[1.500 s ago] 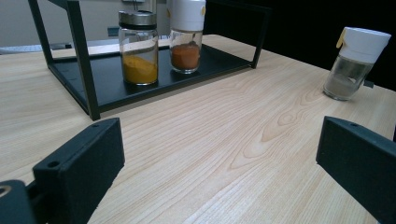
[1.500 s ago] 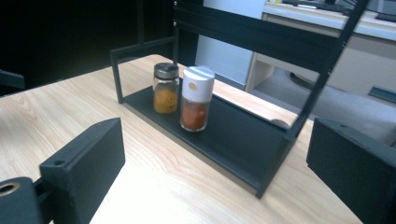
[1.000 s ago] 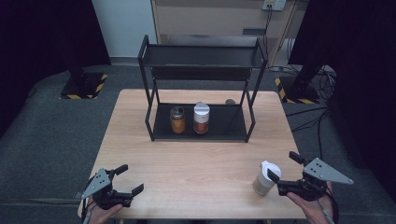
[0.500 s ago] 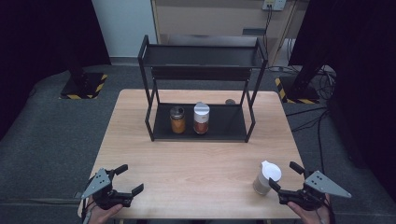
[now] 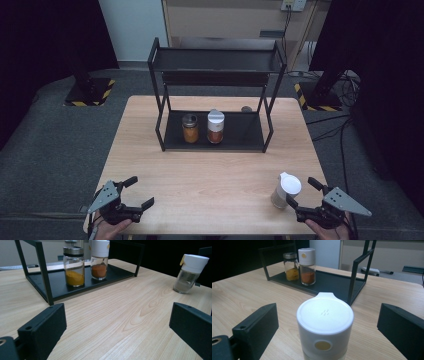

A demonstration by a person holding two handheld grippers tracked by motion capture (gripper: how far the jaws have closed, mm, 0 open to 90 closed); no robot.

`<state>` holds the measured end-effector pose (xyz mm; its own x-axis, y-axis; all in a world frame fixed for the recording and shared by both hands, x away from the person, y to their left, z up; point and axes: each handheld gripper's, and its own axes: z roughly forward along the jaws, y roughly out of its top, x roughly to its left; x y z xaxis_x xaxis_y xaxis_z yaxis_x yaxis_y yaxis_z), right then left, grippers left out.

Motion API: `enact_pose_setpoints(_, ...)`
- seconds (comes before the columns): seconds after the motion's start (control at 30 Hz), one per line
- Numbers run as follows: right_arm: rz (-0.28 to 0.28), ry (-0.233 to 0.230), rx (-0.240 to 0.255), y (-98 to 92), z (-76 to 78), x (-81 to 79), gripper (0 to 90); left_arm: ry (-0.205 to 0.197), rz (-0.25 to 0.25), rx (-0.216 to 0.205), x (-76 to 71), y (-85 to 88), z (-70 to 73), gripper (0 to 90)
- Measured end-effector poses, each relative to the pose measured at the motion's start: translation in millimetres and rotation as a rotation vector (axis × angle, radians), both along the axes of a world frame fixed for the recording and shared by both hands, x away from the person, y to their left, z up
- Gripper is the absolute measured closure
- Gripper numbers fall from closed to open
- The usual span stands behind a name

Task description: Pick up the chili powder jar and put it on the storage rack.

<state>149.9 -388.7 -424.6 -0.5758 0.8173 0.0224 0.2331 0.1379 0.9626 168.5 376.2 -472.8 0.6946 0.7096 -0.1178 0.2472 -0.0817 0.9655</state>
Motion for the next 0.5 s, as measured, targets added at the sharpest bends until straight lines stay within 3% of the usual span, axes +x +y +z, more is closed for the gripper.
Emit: enact_pose_setpoints(0.5, 0.004, -0.004, -0.001, 0.7, 0.5, 0.9, 3.9, 0.006, 0.004, -0.003, 0.4, 0.1, -0.3, 0.3)
